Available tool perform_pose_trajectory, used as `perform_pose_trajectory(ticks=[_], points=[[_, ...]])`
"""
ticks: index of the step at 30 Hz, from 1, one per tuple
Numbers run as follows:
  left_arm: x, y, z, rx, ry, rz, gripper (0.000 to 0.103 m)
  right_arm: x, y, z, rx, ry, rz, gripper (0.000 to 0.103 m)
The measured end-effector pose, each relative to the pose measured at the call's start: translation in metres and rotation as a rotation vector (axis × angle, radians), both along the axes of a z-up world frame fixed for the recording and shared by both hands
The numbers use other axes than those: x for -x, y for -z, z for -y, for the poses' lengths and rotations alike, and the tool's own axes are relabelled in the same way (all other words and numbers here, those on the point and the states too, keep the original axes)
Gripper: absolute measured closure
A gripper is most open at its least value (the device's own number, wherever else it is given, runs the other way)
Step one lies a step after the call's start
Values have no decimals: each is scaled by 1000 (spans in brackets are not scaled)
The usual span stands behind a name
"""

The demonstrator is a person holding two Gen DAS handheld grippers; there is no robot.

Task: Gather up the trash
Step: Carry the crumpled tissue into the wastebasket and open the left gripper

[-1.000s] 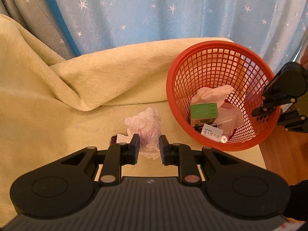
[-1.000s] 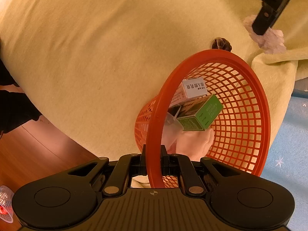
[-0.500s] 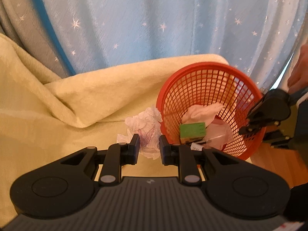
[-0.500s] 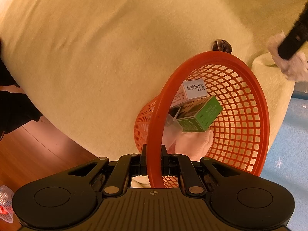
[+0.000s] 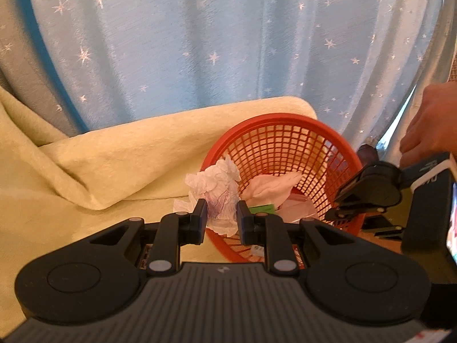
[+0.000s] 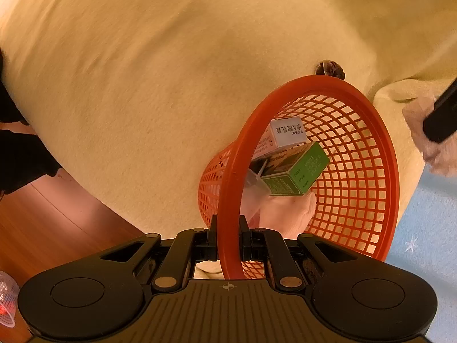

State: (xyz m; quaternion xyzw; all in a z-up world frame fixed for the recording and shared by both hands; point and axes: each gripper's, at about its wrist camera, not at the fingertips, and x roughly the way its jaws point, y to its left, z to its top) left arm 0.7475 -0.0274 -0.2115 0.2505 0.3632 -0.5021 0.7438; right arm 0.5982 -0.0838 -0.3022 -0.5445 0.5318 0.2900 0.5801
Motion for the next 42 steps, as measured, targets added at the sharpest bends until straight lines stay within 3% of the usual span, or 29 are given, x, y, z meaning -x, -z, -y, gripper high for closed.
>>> perform_pose_trajectory(ticks=[12,30,33,34,35,42], points=[[2,-4,10,37,71,-74,85,0,0,1,1,-1,0,97],[11,-5,35,66,124,-105,85,-1,1,1,-3,8,0,97],[11,-5,39,77,135,-118,79,0,1,1,-2,8,0,97],[11,-5,40,89,136,-124,66,0,1,1,-3,9,0,97],[11,-6,40,100,135,-128,63,0,1,1,-3,9,0,97],[6,-7,32,94,91,-114,63,-1,1,0,-4,11,0,97]])
